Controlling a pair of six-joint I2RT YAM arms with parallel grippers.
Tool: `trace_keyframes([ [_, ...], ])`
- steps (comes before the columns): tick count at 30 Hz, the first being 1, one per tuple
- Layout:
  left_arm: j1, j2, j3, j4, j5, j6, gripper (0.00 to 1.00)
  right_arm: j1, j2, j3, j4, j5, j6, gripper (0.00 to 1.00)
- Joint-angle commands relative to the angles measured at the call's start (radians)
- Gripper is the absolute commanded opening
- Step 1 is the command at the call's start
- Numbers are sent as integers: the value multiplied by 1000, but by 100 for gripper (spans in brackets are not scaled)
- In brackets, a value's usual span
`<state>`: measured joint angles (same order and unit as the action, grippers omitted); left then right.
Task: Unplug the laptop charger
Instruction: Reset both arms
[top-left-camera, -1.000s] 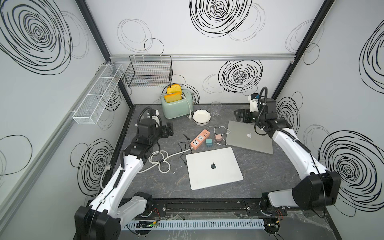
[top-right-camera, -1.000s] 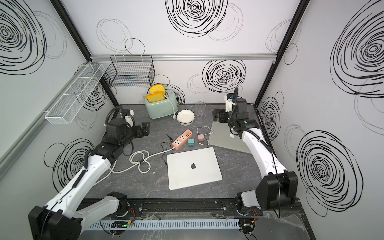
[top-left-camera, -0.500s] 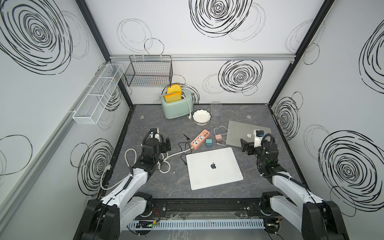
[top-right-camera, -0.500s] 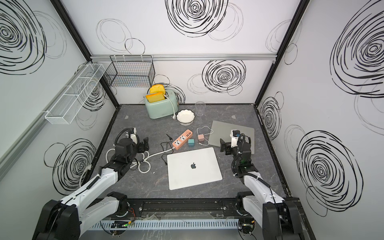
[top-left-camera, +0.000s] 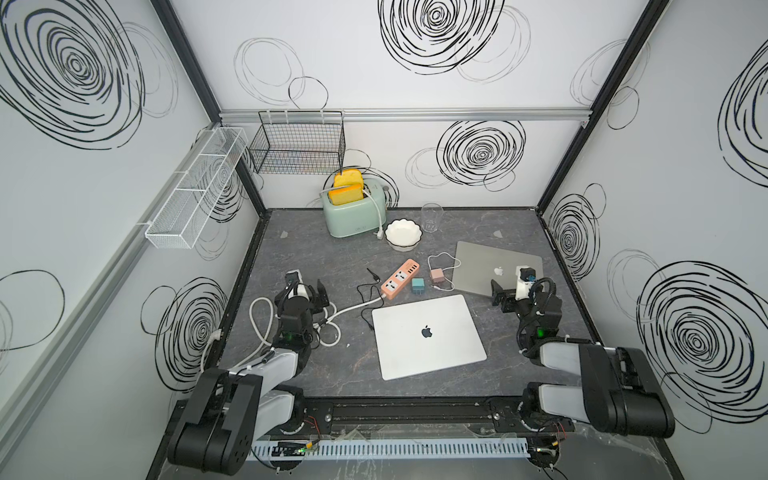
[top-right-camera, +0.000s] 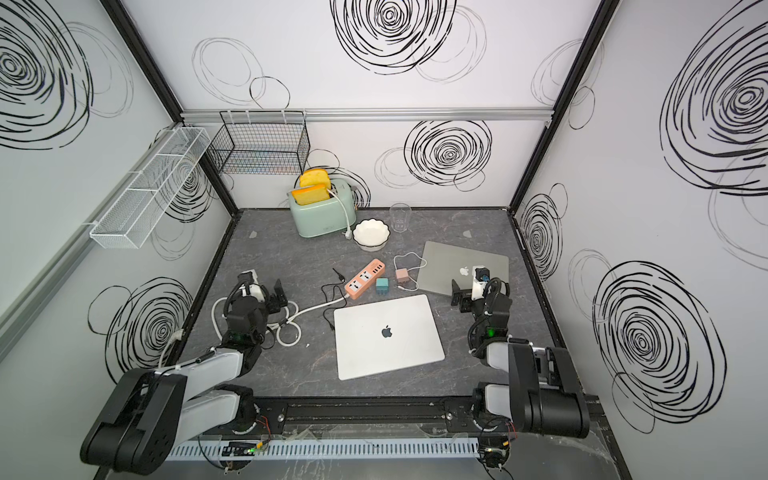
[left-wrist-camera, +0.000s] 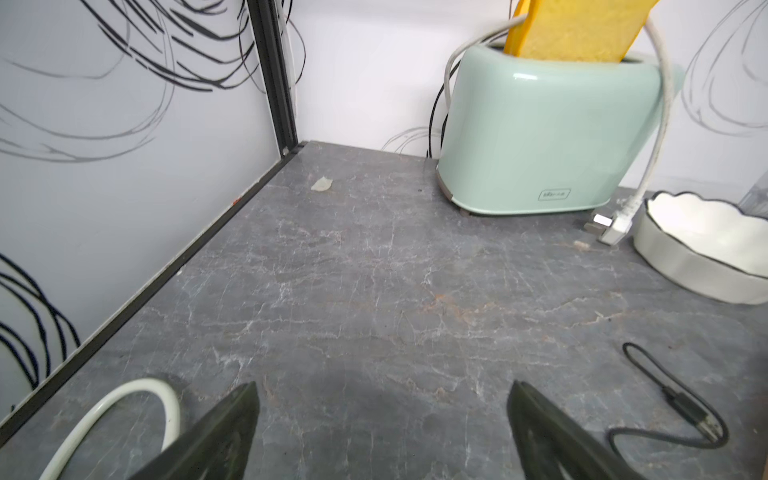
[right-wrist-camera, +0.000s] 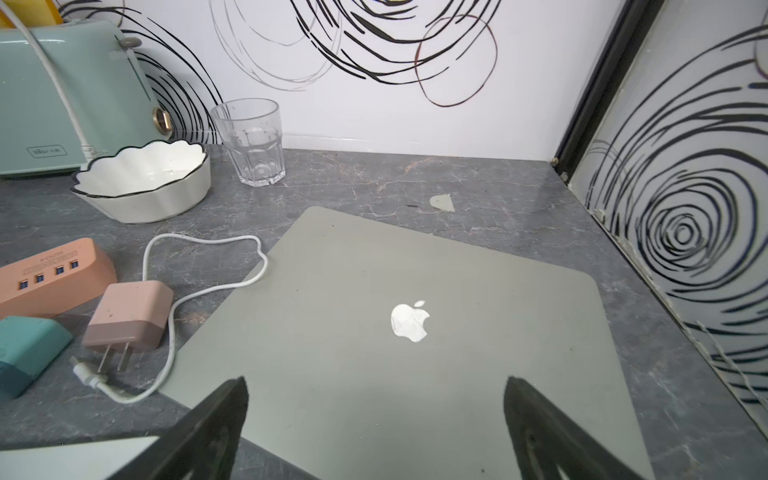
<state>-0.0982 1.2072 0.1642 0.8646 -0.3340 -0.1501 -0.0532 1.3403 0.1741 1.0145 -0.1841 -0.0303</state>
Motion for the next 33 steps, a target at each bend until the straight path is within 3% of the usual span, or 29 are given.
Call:
trace_keyframes([
  [1, 24, 84, 48, 231, 43, 72, 98, 0, 88, 37, 165, -71, -10, 99],
  [5, 14, 289, 23, 505, 90, 122, 98, -13, 196, 22, 302, -53, 25, 99],
  [7, 1, 247, 29, 424, 70, 125, 97, -5, 173, 46, 210, -35, 12, 99],
  [9, -11, 277, 19, 499, 51, 135, 98, 12, 191, 49, 237, 77, 40, 99],
  [11, -10, 258, 27, 446, 51, 132, 97, 31, 180, 55, 203, 121, 30, 99],
  [33, 8, 258, 28, 447, 89, 126, 97, 26, 180, 56, 205, 96, 29, 99],
])
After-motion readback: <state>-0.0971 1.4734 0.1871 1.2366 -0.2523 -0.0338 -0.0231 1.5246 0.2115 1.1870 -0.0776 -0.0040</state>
